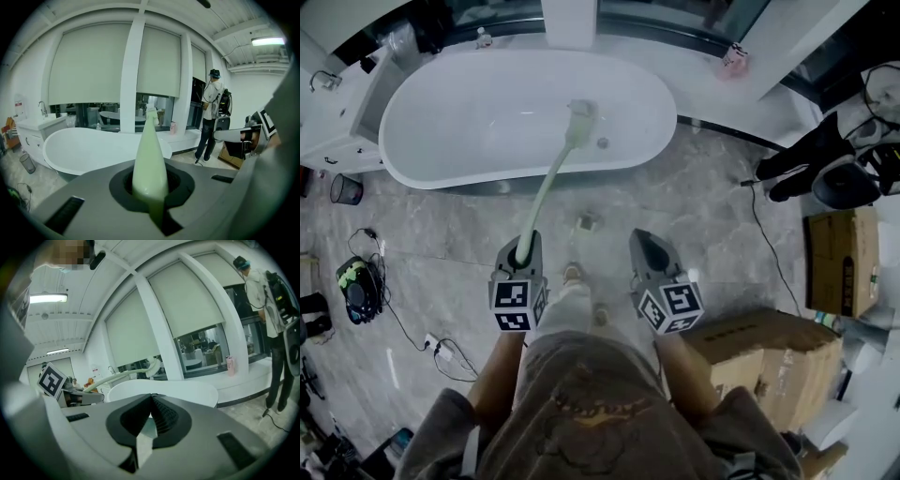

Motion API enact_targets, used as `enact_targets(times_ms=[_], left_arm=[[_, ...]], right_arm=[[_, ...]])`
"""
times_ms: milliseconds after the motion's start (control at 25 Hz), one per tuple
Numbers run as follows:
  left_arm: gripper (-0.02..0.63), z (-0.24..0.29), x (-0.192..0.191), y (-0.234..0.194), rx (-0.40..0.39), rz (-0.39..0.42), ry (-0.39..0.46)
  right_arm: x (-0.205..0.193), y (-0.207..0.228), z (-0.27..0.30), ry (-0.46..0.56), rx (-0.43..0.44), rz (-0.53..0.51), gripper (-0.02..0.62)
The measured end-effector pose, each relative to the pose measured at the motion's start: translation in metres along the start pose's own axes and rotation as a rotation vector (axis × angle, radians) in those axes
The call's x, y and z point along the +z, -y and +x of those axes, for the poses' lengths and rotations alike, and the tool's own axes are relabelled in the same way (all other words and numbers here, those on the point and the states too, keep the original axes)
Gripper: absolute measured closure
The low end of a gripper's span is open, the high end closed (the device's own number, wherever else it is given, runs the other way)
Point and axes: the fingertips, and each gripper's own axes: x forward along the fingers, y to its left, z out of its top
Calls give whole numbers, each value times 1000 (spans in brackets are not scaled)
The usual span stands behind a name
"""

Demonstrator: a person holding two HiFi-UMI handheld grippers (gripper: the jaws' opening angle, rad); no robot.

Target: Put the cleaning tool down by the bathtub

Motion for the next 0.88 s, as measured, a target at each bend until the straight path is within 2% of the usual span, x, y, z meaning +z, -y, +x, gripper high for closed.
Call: enact_targets(times_ms=[520,880], left_arm=[[594,50,-69,-25,-7,14,-80],[594,64,-134,-23,-14,19,-162]], right_arm=[[-45,17,43,-40,-36,-16,595],[-97,25,48,-56,-58,13,595]])
